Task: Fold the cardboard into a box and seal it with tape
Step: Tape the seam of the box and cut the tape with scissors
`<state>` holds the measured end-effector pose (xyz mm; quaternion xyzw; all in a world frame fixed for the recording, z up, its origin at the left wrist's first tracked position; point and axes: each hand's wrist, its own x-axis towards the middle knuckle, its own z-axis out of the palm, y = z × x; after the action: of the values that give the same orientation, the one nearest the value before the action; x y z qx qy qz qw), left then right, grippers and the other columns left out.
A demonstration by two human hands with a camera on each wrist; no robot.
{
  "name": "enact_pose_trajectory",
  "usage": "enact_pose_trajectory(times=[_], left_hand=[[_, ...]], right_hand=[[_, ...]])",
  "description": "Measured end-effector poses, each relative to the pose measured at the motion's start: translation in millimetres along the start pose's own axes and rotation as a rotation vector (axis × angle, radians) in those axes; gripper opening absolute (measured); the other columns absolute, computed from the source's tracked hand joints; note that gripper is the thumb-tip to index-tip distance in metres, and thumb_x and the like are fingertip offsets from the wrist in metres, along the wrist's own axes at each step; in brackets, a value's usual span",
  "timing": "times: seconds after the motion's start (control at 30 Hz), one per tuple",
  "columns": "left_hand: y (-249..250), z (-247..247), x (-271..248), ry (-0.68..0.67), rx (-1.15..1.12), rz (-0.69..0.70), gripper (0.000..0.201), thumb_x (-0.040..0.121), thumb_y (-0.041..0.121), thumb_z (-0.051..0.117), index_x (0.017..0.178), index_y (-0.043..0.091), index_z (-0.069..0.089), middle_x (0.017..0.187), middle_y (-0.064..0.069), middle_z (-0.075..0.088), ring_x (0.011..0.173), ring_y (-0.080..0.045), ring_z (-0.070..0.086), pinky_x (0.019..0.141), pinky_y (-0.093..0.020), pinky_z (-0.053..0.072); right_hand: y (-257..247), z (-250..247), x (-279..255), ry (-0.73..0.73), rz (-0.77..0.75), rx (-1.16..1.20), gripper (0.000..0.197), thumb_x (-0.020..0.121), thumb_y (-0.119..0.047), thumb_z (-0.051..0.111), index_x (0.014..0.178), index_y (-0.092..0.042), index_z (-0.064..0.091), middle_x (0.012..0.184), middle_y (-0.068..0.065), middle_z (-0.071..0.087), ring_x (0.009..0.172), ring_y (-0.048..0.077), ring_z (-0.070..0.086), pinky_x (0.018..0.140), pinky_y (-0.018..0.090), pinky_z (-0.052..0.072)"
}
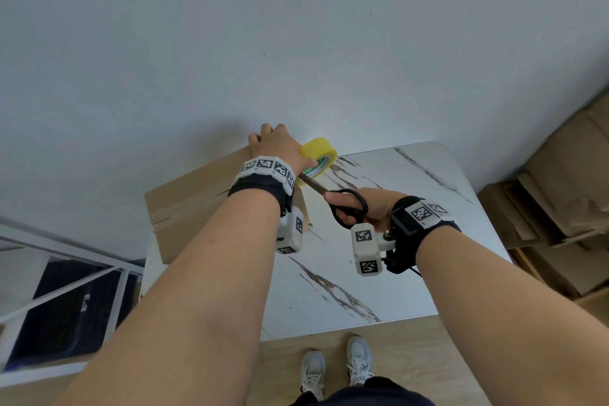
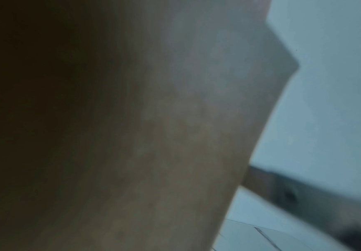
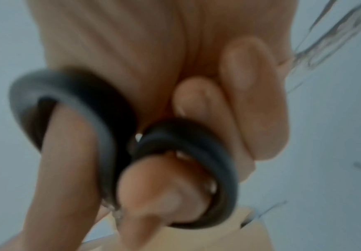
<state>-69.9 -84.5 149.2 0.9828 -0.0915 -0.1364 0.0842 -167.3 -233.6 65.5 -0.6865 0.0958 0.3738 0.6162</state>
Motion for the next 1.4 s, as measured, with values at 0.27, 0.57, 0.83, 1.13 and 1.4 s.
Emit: enact_pose_trajectory(times=[0.27,0.57,0.83,1.13,1.4], left_hand=[[-4,9,6,0.058,0.076,0.106,0.042,0.081,0.059,0.057,0.108,0.028,0.070,0.122,0.001,0.047,0.120,-0.025,0.035,0.105,-0.042,0.028],[-8,18,13,0.117,0.056,0.125,0.043,0.078,0.061,0.059,0.110,0.034,0.068,0.122,0.002,0.048,0.120,-0.024,0.037,0.104,-0.040,0.028],[-12,23,19,0.135,0.019,0.131,0.049,0.075,0.065,0.061,0.114,0.036,0.066,0.123,0.006,0.047,0.121,-0.021,0.035,0.103,-0.038,0.026],[-13,23,19,0.135,0.009,0.138,0.050,0.073,0.065,0.063,0.113,0.036,0.066,0.121,0.007,0.048,0.120,-0.020,0.036,0.100,-0.037,0.025],[-12,18,16,0.093,0.052,0.141,0.052,0.074,0.065,0.063,0.118,0.037,0.064,0.123,0.006,0.047,0.121,-0.020,0.035,0.102,-0.038,0.025]], right_hand=[[29,-7,-5,0.338,0.348,-0.210,0.052,0.079,-0.058,0.069,0.060,-0.012,0.058,0.050,0.001,0.053,0.041,0.014,0.041,0.042,0.021,0.033],[62,-13,22,0.644,0.452,-0.217,0.048,0.083,-0.050,0.068,0.066,-0.006,0.061,0.062,0.005,0.062,0.053,0.021,0.053,0.055,0.026,0.044],[74,-1,39,0.656,0.508,-0.400,0.036,0.082,-0.035,0.068,0.060,-0.013,0.050,0.063,0.004,0.056,0.048,0.017,0.046,0.048,0.023,0.039],[56,9,36,0.642,0.511,-0.588,0.034,0.092,-0.025,0.050,0.061,-0.011,0.044,0.054,0.000,0.045,0.043,0.015,0.039,0.040,0.023,0.032],[48,2,28,0.633,0.513,-0.642,0.026,0.092,-0.014,0.055,0.068,-0.007,0.048,0.062,0.003,0.047,0.053,0.015,0.043,0.066,0.029,0.045]])
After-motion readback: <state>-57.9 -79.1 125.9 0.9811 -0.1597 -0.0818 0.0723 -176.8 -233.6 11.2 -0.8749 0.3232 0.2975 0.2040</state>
